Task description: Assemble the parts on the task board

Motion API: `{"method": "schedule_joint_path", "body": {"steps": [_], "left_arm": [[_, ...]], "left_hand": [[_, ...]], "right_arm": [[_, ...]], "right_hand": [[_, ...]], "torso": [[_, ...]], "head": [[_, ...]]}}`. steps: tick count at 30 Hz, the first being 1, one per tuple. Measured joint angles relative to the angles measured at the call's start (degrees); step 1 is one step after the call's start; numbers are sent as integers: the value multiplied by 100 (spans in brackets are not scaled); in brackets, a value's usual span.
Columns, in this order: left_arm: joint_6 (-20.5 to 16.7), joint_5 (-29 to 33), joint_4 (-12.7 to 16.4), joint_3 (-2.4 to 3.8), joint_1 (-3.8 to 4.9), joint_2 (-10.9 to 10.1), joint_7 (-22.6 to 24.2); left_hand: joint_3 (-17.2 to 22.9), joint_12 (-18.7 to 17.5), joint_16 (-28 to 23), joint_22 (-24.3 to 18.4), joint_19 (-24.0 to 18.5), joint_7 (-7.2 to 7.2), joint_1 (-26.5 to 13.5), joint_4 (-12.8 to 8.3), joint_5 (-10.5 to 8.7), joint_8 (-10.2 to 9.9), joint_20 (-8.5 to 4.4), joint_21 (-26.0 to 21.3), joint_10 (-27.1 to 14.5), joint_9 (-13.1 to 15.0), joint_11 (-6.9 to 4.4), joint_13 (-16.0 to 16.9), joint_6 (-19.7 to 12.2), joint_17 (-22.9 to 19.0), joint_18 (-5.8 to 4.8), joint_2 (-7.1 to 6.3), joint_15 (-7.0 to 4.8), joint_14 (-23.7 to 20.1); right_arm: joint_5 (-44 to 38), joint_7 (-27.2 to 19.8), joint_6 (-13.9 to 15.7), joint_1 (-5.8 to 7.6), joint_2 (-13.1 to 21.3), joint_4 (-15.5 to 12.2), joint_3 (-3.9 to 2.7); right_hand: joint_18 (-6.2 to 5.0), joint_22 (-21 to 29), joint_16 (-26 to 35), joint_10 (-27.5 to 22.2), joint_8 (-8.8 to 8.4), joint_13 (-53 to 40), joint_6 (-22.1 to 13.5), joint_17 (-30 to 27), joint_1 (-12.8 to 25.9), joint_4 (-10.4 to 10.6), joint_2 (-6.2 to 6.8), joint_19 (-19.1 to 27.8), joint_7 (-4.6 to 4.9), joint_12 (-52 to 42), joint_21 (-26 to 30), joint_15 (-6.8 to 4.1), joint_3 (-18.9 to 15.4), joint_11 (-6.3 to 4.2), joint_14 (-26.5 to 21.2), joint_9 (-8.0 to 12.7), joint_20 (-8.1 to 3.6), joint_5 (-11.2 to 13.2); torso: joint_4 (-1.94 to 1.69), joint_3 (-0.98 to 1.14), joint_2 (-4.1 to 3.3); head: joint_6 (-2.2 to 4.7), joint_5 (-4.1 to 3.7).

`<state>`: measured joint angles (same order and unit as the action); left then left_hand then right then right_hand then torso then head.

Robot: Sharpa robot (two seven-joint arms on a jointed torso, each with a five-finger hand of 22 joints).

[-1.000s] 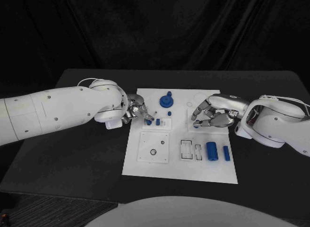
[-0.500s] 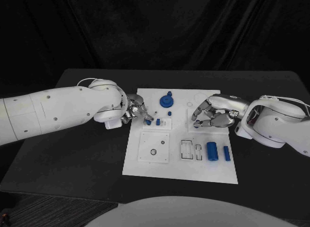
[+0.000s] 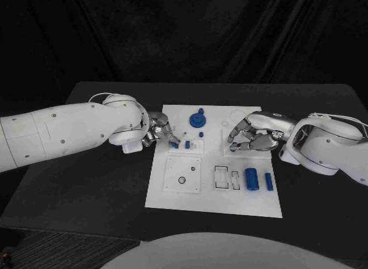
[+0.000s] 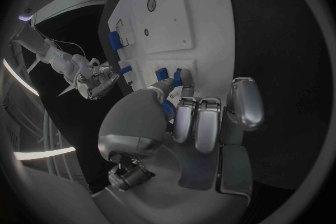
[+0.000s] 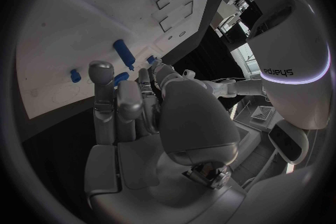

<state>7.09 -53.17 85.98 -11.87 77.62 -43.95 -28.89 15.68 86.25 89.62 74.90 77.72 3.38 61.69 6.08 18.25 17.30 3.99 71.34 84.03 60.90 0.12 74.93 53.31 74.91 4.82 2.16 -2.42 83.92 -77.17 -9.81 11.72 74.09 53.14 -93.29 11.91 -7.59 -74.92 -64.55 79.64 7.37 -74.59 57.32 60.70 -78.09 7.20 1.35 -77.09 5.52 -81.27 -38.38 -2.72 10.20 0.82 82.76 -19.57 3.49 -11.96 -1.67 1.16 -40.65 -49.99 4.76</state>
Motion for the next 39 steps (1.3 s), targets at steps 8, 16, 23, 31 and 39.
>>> {"method": "schedule_joint_path", "body": {"steps": [8,16,23,31,39], "left_arm": [[7,-4,-4,3,0,15,-21],[43,-6,-35,7,1,37,-41],[81,-6,-52,13,3,42,-47],[103,-7,-59,16,6,46,-51],[108,-9,-63,16,6,53,-52]], "left_hand": [[16,0,0,0,0,1,29,-16,0,2,0,0,0,11,0,0,1,0,0,-1,-2,2],[16,0,0,0,0,1,37,-16,-228,46,0,0,0,45,0,0,2,0,0,-9,-2,2],[-57,-22,0,0,0,0,33,57,-661,83,0,0,0,74,0,0,4,0,0,-6,-2,2],[-313,-22,0,0,0,22,-163,280,-1247,124,0,0,0,86,0,0,-19,0,0,-18,-2,2],[-551,-22,0,0,0,34,-330,487,-1495,157,0,0,0,86,0,0,-32,0,0,-52,-2,2]], "right_arm": [[0,1,0,0,0,0,0],[0,6,-1,0,-2,0,0],[0,9,-6,0,-8,3,0],[0,12,-12,-3,-11,5,0],[1,14,-14,-7,-13,6,0]], "right_hand": [[0,0,0,0,0,0,0,0,0,0,0,0,0,0,0,0,0,0,0,0,0,0],[0,1,0,0,0,6,0,-8,0,0,0,0,0,0,0,0,0,0,0,1,0,0],[0,1,0,0,0,6,0,-18,0,0,0,0,0,0,0,0,0,0,0,1,0,0],[0,1,0,0,0,5,0,-17,0,0,0,0,0,0,0,0,0,0,0,-4,0,1],[0,1,0,0,0,5,0,-17,0,0,0,0,0,0,22,0,0,0,0,-3,0,1]], "torso": [[4,-1,2],[8,-1,5],[8,-2,2],[7,-2,-1],[3,-2,2]], "head": [[0,-9],[0,-9],[0,-1],[0,-8],[0,-11]]}}
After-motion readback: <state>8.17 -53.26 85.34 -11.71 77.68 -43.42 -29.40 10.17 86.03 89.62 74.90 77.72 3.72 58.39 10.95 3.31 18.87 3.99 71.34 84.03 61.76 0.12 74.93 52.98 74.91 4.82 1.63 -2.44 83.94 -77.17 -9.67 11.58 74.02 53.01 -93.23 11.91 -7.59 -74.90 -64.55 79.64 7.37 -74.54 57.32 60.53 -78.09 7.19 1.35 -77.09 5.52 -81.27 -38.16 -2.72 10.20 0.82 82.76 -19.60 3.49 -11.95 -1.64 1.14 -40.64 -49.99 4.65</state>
